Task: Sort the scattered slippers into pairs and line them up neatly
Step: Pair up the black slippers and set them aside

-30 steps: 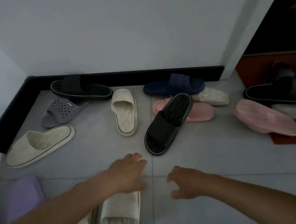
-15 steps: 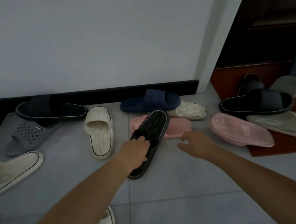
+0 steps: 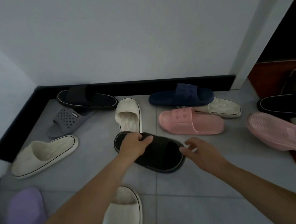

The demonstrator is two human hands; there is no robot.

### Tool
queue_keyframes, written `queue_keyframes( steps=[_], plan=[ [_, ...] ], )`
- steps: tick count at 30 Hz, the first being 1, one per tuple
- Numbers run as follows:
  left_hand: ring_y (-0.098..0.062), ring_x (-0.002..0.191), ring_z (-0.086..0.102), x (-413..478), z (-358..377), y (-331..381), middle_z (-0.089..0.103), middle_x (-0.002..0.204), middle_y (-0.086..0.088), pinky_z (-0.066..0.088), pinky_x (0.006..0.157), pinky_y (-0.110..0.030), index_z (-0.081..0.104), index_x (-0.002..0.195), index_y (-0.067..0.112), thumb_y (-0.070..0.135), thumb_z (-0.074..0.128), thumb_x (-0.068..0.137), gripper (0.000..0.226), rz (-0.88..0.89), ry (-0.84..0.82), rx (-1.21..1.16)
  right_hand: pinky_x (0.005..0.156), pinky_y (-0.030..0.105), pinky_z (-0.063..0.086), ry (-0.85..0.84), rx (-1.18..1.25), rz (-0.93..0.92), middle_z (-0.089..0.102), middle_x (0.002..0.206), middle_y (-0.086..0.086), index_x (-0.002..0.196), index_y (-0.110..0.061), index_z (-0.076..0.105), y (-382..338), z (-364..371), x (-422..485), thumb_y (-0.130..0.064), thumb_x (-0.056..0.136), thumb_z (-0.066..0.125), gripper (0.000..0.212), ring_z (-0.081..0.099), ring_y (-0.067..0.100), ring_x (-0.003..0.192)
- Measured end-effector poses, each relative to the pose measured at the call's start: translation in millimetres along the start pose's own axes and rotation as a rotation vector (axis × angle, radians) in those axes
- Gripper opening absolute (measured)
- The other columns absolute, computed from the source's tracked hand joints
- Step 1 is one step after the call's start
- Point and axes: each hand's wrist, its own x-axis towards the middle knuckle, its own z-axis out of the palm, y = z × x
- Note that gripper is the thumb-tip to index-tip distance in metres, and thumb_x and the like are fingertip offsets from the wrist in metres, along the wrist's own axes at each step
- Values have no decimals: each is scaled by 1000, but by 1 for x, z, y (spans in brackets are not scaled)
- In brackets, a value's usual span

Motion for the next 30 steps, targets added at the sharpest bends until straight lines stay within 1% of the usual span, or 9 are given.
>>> queue_keyframes(
  steps=[3, 5, 8, 12, 14, 16, 19, 24, 30],
  plan=[
    [-11, 46, 44, -4, -14, 9, 46, 59, -3, 44, 46, -24, 51, 73, 12, 23, 62, 89, 22, -360, 36, -750, 69, 28, 42, 108, 145, 46, 57, 82, -6, 120, -15, 53, -9, 1, -3, -48, 86, 57, 47, 56, 9, 73],
    [-8, 39, 47, -12, -16, 20, 47, 52, -2, 48, 46, -25, 52, 79, 10, 12, 60, 90, 14, -474, 22, -1049, 68, 29, 44, 126, 205, 97, 56, 77, -4, 120, -14, 52, -11, -1, -6, -48, 86, 58, 49, 58, 12, 72],
    [-7, 34, 54, -34, -10, 41, 53, 42, -2, 49, 48, -25, 51, 81, 8, 4, 53, 92, 12, -511, -31, -1296, 74, 34, 52, 62, 265, 123, 59, 85, -3, 124, -14, 51, -16, -4, -9, -50, 85, 58, 53, 65, 17, 79],
    [-10, 37, 60, -66, 13, 67, 57, 52, -8, 46, 54, -27, 49, 80, 5, 3, 47, 95, 15, -525, -108, -1416, 66, 24, 49, -29, 361, 78, 60, 94, -6, 122, -18, 50, -22, -16, -21, -47, 74, 72, 60, 64, 12, 80],
    [-9, 34, 58, -77, 26, 75, 52, 37, -3, 42, 49, -24, 47, 77, 6, 4, 45, 96, 19, -537, -116, -1424, 66, 16, 43, -136, 190, 19, 52, 99, -17, 129, -27, 41, -19, -21, -36, -46, 61, 83, 81, 56, 3, 86],
    [-8, 28, 47, -86, 39, 80, 45, 33, 0, 37, 38, -20, 46, 75, 7, 6, 45, 96, 21, -530, -134, -1409, 71, 18, 42, -154, -4, 4, 54, 105, -15, 138, -29, 26, -15, -16, -50, -49, 63, 80, 94, 57, 6, 92],
    [-6, 25, 35, -99, 60, 85, 41, 45, -3, 28, 30, -14, 46, 74, 7, 5, 45, 95, 21, -507, -175, -1388, 76, 33, 43, 11, -157, 90, 62, 115, 10, 141, -18, 19, -12, -9, -59, -41, 86, 55, 69, 61, 30, 104],
    [-5, 30, 33, -107, 86, 95, 69, 81, -5, 29, 36, -15, 63, 85, 3, 8, 50, 93, 16, -422, -362, -1042, 80, 39, 47, 53, -148, 151, 61, 114, 21, 134, -10, 30, 13, -41, -60, -14, 91, 39, 44, 60, 37, 102],
    [-11, 44, 46, -92, 107, 83, 64, 72, -4, 30, 43, -19, 60, 80, 11, 6, 62, 83, 6, -257, -366, -612, 82, 38, 46, -6, -221, 222, 59, 118, 26, 119, 0, 44, 58, -68, -78, -9, 90, 41, 31, 58, 40, 107]
  ],
)
